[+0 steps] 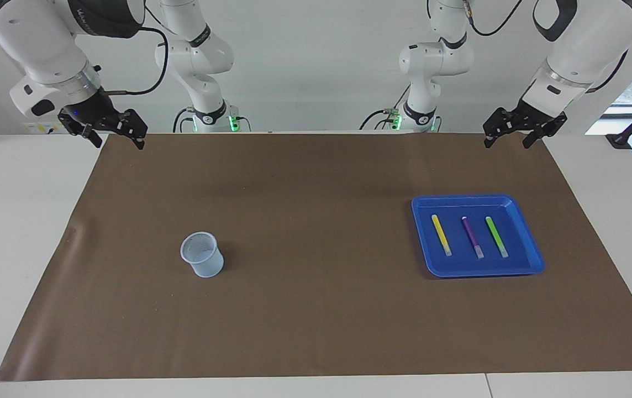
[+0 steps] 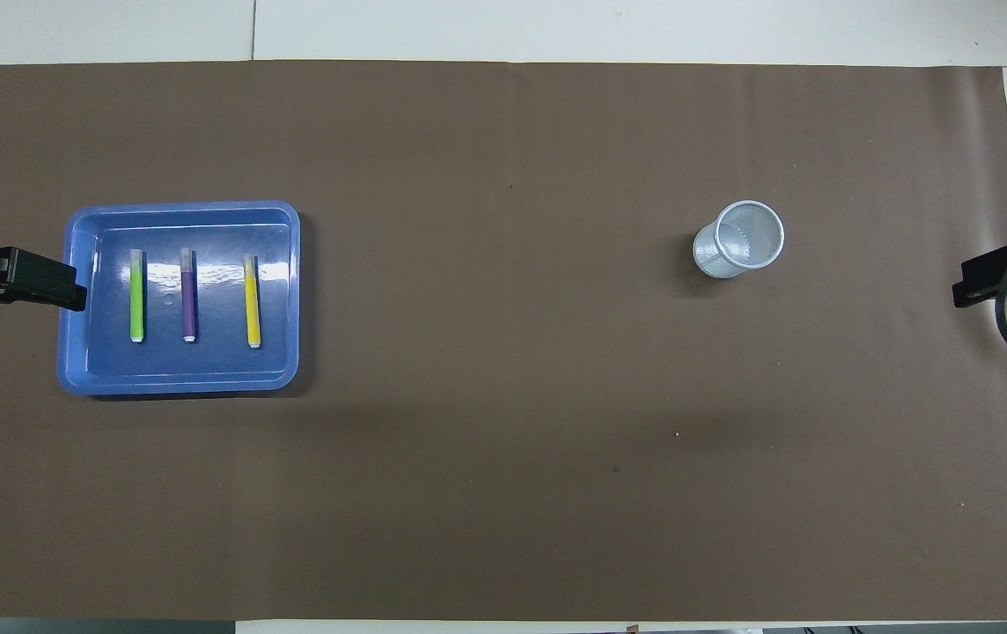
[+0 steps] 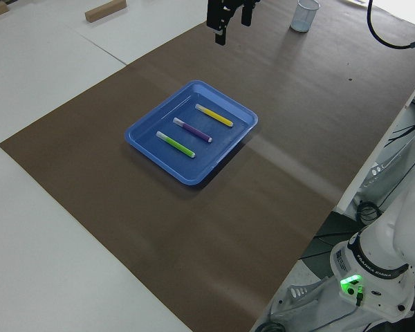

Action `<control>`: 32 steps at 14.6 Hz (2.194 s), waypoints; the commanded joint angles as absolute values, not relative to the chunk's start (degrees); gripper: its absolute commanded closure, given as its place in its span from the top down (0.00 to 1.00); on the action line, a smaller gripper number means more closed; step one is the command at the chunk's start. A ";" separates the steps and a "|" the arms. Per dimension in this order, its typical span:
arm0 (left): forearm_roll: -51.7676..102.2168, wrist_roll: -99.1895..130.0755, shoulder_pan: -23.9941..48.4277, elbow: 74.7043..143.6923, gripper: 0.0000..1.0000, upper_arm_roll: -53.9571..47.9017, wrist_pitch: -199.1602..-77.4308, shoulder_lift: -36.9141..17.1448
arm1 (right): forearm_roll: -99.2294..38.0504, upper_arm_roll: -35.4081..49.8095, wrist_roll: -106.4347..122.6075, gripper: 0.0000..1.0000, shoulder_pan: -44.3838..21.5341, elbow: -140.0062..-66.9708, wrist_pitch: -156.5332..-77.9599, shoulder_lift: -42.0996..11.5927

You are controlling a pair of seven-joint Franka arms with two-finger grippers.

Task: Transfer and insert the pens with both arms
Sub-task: 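Move the left gripper over the pens in the blue tray, then grasp the yellow pen in the tray with the left gripper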

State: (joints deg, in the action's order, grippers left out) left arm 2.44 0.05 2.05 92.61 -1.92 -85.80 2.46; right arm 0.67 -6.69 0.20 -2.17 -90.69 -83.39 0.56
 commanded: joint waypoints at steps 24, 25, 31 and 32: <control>1.23 3.43 8.26 112.59 1.00 -2.29 -123.11 -8.42 | -0.26 -7.03 0.79 1.00 -2.37 -92.20 -84.20 1.76; 1.23 3.43 8.26 113.02 1.00 -2.29 -124.44 -9.48 | -0.26 -7.03 0.79 1.00 -2.29 -92.20 -84.11 1.76; -0.26 3.43 6.33 117.25 1.00 -2.02 -134.29 -12.56 | -0.26 -7.03 0.79 1.00 -2.37 -92.20 -84.11 1.76; -0.26 3.51 6.42 117.25 1.00 -2.02 -134.73 -13.44 | -0.26 -7.03 0.79 1.00 -2.37 -92.20 -84.11 1.76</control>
